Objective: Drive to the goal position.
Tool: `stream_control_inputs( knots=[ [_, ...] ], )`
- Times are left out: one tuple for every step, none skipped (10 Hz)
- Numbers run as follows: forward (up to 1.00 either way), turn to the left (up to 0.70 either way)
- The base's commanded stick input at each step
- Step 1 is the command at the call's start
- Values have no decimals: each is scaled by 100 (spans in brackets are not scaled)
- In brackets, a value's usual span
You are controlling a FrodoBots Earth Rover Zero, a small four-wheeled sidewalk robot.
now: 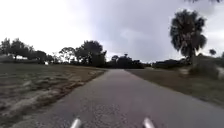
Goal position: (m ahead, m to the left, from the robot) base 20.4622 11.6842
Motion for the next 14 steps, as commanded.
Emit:
stream_control_inputs(
  knots=[
    [100, 0],
    [100, 0],
    [100, 0],
    [100, 0],
    [100, 0],
    [100, 0],
    [100, 0],
    [100, 0],
    [100, 0],
    [100, 0],
    [100, 0],
    [100, 0],
    [100, 0],
    [100, 0]
  ],
)
